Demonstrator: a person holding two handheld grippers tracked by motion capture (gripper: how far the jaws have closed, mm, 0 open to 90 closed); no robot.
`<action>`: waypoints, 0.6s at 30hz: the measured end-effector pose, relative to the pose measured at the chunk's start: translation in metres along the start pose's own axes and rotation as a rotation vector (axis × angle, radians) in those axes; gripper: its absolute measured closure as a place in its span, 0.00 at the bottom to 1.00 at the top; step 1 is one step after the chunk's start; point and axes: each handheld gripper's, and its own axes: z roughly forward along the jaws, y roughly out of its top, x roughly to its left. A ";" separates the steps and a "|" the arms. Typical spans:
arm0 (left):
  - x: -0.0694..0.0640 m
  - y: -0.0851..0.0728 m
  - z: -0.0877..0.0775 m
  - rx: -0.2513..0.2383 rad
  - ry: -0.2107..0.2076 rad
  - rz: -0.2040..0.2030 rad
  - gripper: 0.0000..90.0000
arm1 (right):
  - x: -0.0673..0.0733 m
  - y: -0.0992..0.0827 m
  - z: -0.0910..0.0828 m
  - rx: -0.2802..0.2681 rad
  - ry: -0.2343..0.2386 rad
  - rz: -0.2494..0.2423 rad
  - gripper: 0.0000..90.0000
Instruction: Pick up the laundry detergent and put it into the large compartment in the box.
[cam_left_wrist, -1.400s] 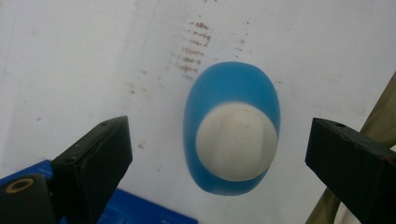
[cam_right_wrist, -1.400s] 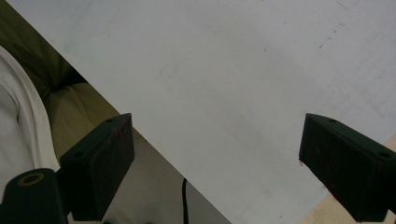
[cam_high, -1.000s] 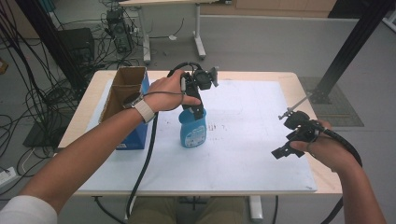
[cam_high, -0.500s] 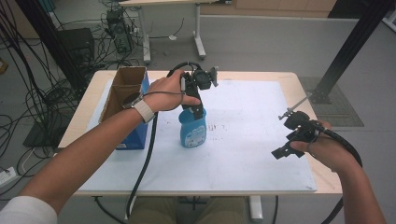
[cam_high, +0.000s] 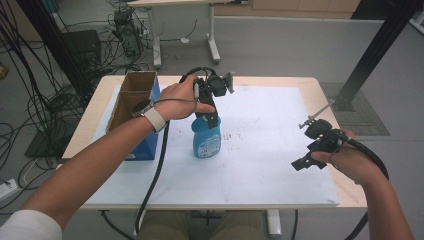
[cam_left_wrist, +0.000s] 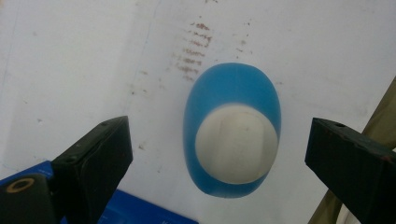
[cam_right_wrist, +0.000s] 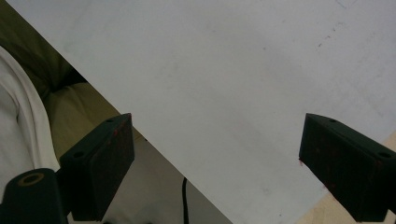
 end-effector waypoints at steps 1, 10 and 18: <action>0.000 0.000 0.000 0.000 0.001 -0.001 0.09 | 0.000 0.000 0.000 0.000 0.000 0.000 0.12; 0.000 0.000 0.000 0.004 0.003 0.003 0.09 | 0.000 0.001 0.000 0.000 0.001 -0.002 0.12; 0.000 -0.001 0.002 0.000 0.002 -0.004 0.09 | 0.000 0.000 0.001 0.000 0.001 0.002 0.12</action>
